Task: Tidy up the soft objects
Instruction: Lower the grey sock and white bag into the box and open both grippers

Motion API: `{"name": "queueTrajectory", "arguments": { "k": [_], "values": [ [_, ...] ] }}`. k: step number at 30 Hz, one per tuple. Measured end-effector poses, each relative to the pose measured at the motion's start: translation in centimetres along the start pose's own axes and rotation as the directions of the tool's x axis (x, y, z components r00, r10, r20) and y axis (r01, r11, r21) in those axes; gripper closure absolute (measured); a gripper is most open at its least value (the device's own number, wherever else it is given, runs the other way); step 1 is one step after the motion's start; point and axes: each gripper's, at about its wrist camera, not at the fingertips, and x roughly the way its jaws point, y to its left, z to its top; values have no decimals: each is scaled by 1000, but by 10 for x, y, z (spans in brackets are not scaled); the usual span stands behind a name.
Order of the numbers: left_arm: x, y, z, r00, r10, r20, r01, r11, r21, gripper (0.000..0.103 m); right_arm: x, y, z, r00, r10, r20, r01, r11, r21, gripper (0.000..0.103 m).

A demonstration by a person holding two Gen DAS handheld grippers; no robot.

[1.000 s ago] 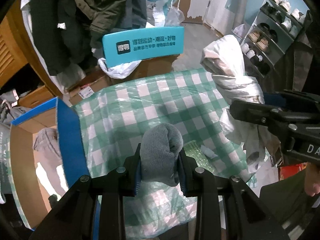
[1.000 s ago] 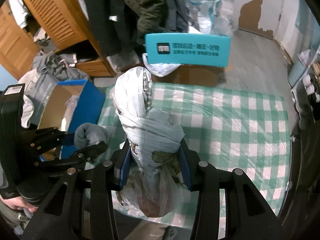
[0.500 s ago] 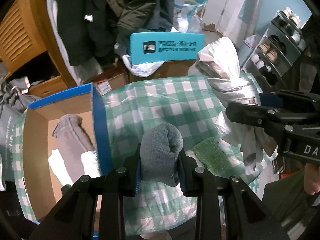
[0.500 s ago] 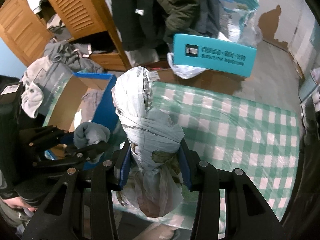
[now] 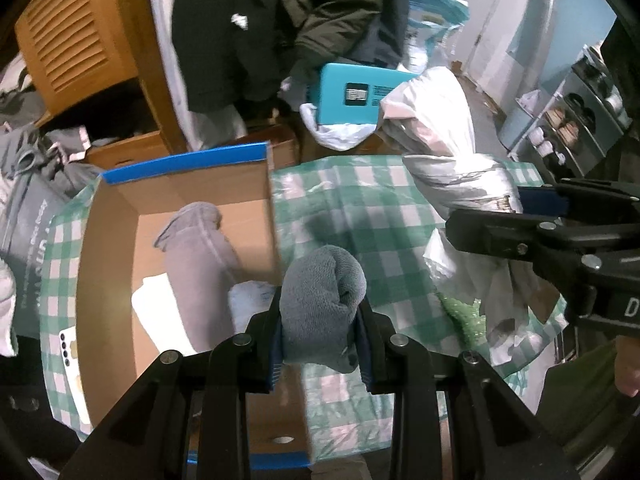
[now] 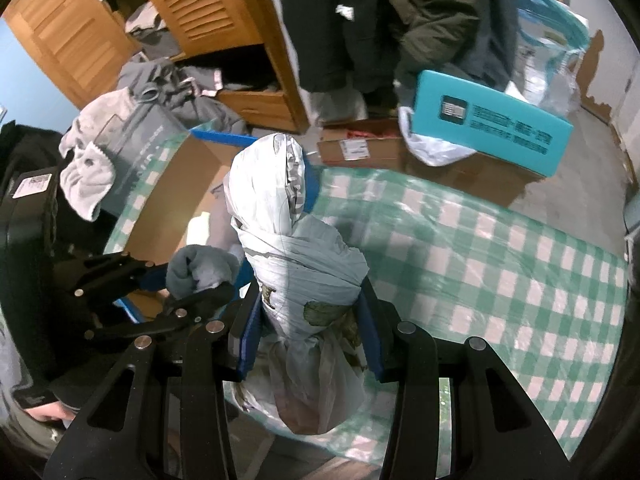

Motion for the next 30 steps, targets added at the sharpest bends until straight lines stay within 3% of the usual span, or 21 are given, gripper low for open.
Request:
{"name": "queueTrajectory", "arguments": {
  "k": [26,30],
  "values": [
    [27,108,-33,992,100,-78,-113,977,-182,72,96,100,37,990,68,-126,-80,993,-88,60],
    [32,117,-36,990,99,-97,-118,970,-213,66,106,106,38,987,80,-138,-94,991,-95,60]
  ]
}}
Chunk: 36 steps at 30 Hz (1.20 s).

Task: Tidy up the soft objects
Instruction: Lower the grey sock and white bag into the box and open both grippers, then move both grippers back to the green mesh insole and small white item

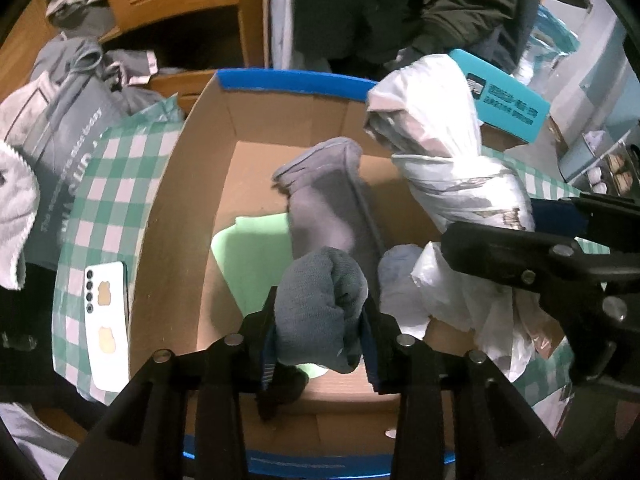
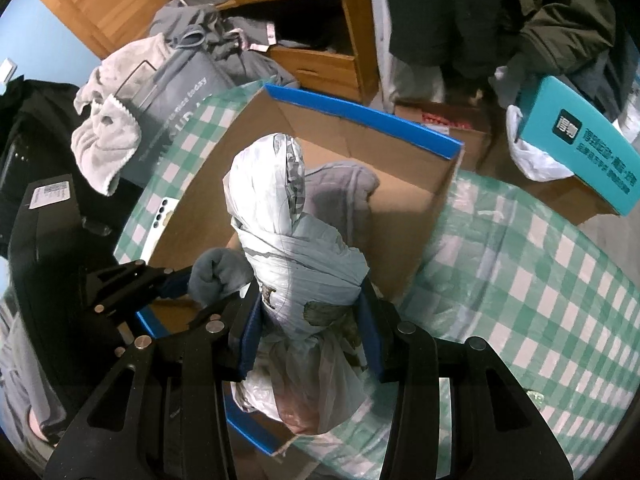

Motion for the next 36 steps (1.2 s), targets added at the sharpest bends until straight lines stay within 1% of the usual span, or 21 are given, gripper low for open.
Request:
{"name": "queueTrajectory", "arguments": {
  "k": [2,4,5,6,7,8,9,10,12,15,19,30,36],
  "values": [
    [1,2,0,1000,2,-3,-2,1000,-2,63,3,-1,2,1000,2,-4,-2,1000,4,58],
    [1,4,0,1000,10,1,-10,1000,-1,54,6,-1,3,1000,5,-3,-5,1000,9,58],
    [0,5,0,1000,18,6,-18,1000,-3,52,7,-1,4,1000,6,-4,-6,1000,10,56],
    [0,6,1,1000,20,8,-20,1000,-5,49,7,-1,5,1000,7,-6,-7,1000,10,51],
    [0,7,1,1000,22,9,-22,1000,-10,46,7,0,5,1000,2,-4,-2,1000,11,43],
    [0,9,1,1000,22,8,-22,1000,-14,45,6,0,6,1000,-10,5,10,1000,12,39],
    [1,10,2,1000,21,7,-21,1000,-18,41,4,1,6,1000,-23,17,23,1000,8,33],
    [1,11,3,1000,17,5,-17,1000,-23,38,3,1,6,999,-28,25,28,1000,4,31],
    [1,12,4,1000,6,8,-6,1000,-29,37,-1,2,7,999,-28,38,28,1000,-7,29],
    [1,12,5,1000,15,10,-15,999,-29,37,-5,0,8,998,-35,47,35,999,-9,29],
    [-1,8,5,1000,7,11,-7,1000,-26,37,-11,-6,4,996,-72,57,72,997,-10,29],
    [-13,-20,7,999,-20,36,19,999,34,35,-25,-39,-14,992,-110,59,108,994,34,29],
    [-11,-40,5,999,-30,29,28,997,74,34,-34,-56,-27,991,-123,59,119,991,63,29]
  ]
}}
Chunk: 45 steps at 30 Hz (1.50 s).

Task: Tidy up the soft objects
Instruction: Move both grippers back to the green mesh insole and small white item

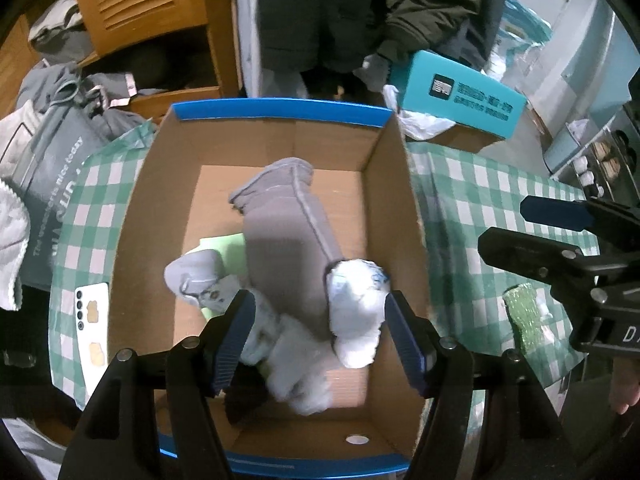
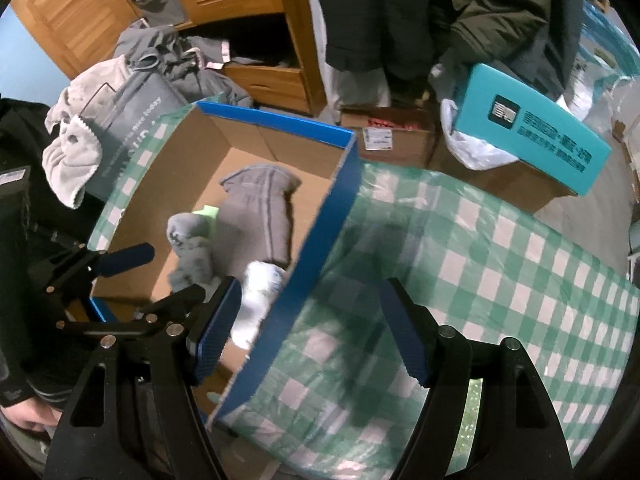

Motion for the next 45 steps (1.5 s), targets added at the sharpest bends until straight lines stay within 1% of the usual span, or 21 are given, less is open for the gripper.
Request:
{"name": "queueTrajectory", "arguments": {
  "k": [13,27,38,45],
  "values": [
    [8,-40,1,1000,3,-23,-1,997,73,34,-15,-43,-27,999,-31,4,31,998,54,29],
    [21,-105,-1,998,7,-63,6,981,194,34,-32,-103,-62,998,-59,5,58,988,144,29],
    [40,-159,-6,993,-13,-121,45,963,266,34,-42,-159,-96,995,-103,0,100,970,220,29],
    [57,-189,-9,986,-28,-163,74,957,282,31,-40,-188,-119,994,-108,-23,110,959,260,29]
  ]
}}
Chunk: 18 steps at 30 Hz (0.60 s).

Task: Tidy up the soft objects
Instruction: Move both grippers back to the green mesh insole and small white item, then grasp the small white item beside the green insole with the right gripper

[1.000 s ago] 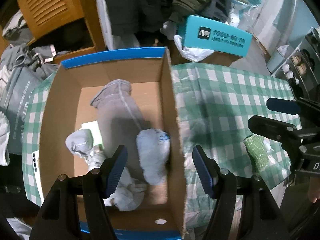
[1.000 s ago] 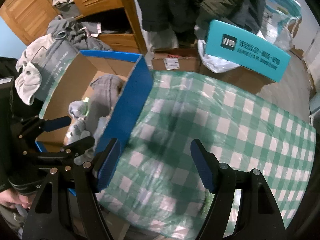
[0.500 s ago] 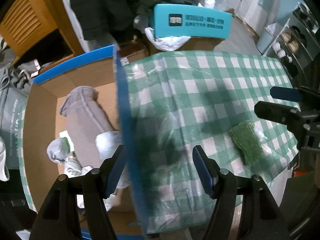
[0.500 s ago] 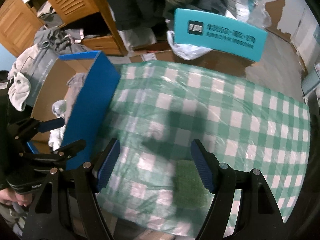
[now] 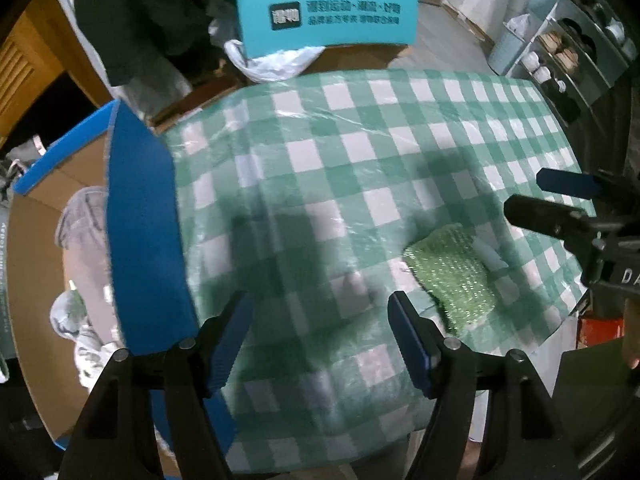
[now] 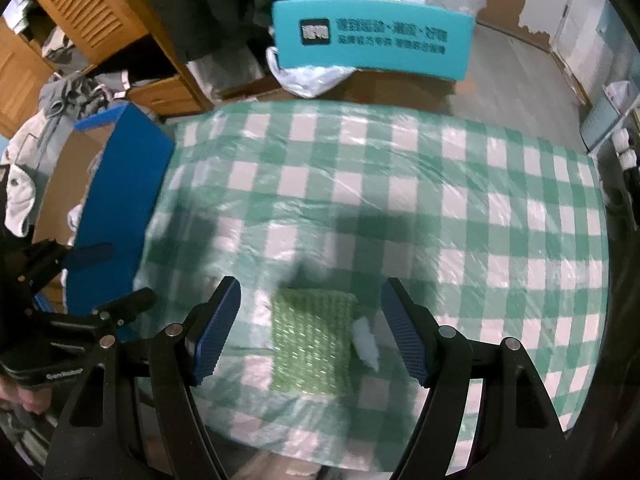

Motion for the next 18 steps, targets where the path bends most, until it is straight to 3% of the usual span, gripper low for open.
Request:
{"name": "queueTrajectory", "arguments": {
  "k": [11,18],
  "values": [
    [28,-30,2,996,-72,-58,71,997,-11,31,28,-40,-30,997,-25,-76,28,999,32,30],
    [42,-43,2,992,-98,-77,97,995,-10,28,52,-50,-44,990,-23,-142,28,999,31,39]
  ]
}}
